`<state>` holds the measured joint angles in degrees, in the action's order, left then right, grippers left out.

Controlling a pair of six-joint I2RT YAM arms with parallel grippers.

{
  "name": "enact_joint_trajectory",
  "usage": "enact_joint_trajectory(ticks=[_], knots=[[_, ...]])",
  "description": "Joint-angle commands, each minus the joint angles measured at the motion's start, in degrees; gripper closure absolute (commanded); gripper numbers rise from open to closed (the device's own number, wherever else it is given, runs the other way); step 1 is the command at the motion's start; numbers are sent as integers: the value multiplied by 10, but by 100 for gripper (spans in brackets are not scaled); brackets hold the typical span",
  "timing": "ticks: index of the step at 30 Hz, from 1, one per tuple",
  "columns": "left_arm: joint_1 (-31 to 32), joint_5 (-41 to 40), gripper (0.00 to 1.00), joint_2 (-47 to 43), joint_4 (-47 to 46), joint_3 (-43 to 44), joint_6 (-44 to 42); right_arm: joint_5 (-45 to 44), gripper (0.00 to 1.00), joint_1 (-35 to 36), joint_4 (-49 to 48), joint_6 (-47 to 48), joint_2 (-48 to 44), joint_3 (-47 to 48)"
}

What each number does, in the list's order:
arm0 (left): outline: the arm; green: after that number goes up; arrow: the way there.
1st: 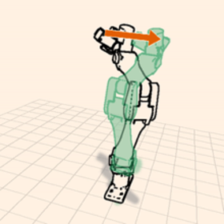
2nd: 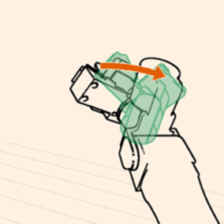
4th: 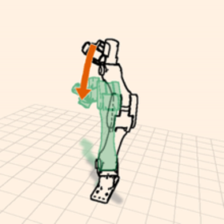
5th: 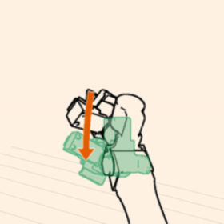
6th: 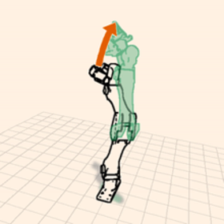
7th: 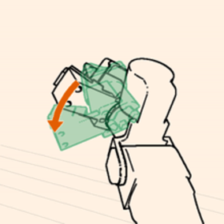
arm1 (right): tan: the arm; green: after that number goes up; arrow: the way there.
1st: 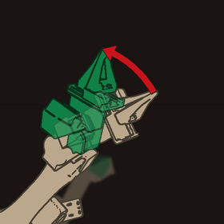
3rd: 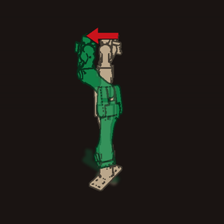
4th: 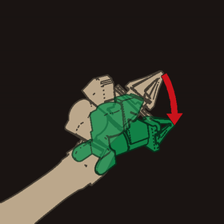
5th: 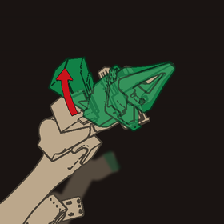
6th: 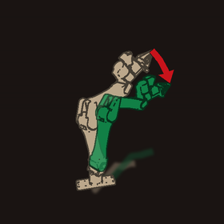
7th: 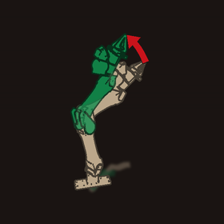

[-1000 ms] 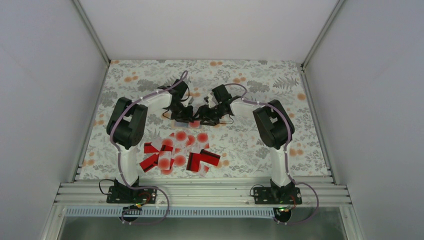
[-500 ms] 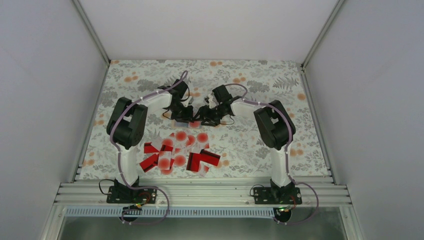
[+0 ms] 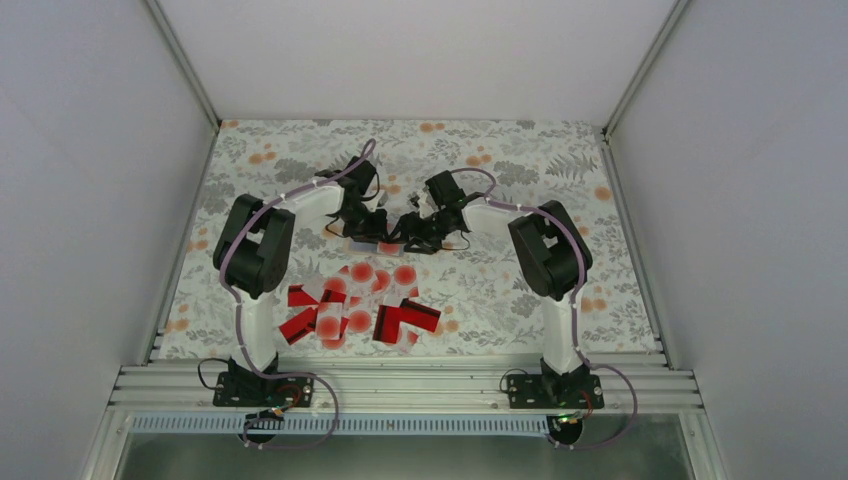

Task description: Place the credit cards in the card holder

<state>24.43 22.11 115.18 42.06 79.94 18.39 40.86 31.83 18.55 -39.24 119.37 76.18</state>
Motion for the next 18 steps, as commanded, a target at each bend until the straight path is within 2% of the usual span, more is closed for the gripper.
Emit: enact_joint_trajectory(ticks=[1,12,18], knots=[[-1,5,72,7,-1,4,-10,-6,38,-3,8,3,-2,-6],[2,-61,72,13,12,-14,-23,-12,39,-3,30,4,11,9],[5,-67,72,2,19,-8,-21,-14,38,-2,31,5,21,24]])
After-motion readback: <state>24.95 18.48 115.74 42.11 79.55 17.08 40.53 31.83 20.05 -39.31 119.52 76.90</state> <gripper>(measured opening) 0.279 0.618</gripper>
